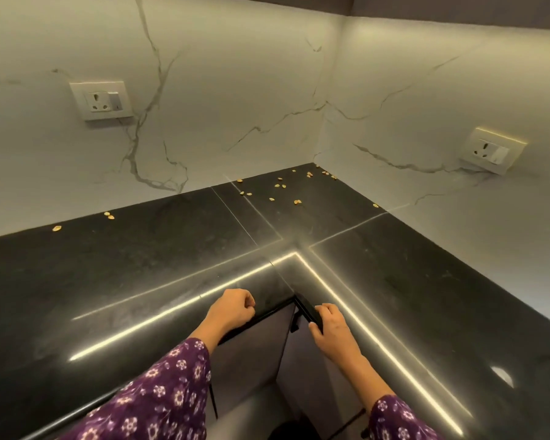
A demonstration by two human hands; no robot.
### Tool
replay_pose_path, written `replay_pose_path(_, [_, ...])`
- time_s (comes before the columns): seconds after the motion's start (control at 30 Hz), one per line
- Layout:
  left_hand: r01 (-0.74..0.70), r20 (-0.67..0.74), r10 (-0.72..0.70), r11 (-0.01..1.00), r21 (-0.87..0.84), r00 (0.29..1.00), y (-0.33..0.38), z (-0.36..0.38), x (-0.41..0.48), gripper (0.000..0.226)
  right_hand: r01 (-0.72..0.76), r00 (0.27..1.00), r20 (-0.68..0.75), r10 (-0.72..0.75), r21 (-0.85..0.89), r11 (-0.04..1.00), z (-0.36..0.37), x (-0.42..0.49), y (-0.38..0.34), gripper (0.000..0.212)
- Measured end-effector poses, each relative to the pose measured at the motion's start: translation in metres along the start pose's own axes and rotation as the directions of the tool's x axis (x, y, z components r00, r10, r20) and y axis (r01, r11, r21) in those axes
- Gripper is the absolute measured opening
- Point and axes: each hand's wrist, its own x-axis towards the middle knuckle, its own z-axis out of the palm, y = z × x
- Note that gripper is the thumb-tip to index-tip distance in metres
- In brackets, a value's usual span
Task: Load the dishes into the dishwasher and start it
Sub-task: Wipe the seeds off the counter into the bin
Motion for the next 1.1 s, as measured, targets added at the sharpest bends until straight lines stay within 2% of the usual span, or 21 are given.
replay_pose_path(0.17, [0.061,-0.053,-0.066,0.993,-0.102,0.996,-0.010,-0.008,0.049,0.022,0.068,0.997,0.043,-0.069,0.009,0.998,0.000,0.076,-0.022,0.048])
replay_pose_path(0.37, [0.139,-0.097,-0.154,0.980,-0.144,0.983,-0.050,-0.040,0.101,0.026,0.167,0.978,0.129,-0.163,-0.019,0.986,0.024,0.146,-0.067,0.049])
replay_pose_path(0.6, [0.271,-0.192,-0.314,0.937,-0.221,0.930,-0.143,-0.112,0.134,0.027,0.296,0.930,0.220,-0.295,0.031,0.955,0.074,0.221,-0.162,0.049])
replay_pose_path(0.7, [0.344,-0.243,-0.415,0.895,-0.285,0.877,-0.194,-0.142,0.128,0.028,0.390,0.882,0.285,-0.376,0.010,0.921,0.099,0.247,-0.207,0.046])
replay_pose_path(0.9, [0.470,-0.373,-0.632,0.765,-0.440,0.679,-0.291,-0.197,0.101,0.048,0.567,0.756,0.394,-0.522,0.005,0.824,0.144,0.288,-0.306,0.044])
replay_pose_path(1.0, [0.511,-0.391,-0.703,0.705,-0.492,0.594,-0.330,-0.216,0.096,0.055,0.595,0.715,0.477,-0.512,-0.030,0.803,0.162,0.295,-0.335,0.049])
replay_pose_path(1.1, [0.530,-0.400,-0.734,0.675,-0.513,0.548,-0.361,-0.230,0.101,0.063,0.544,0.749,0.516,-0.416,-0.121,0.830,0.177,0.298,-0.346,0.049])
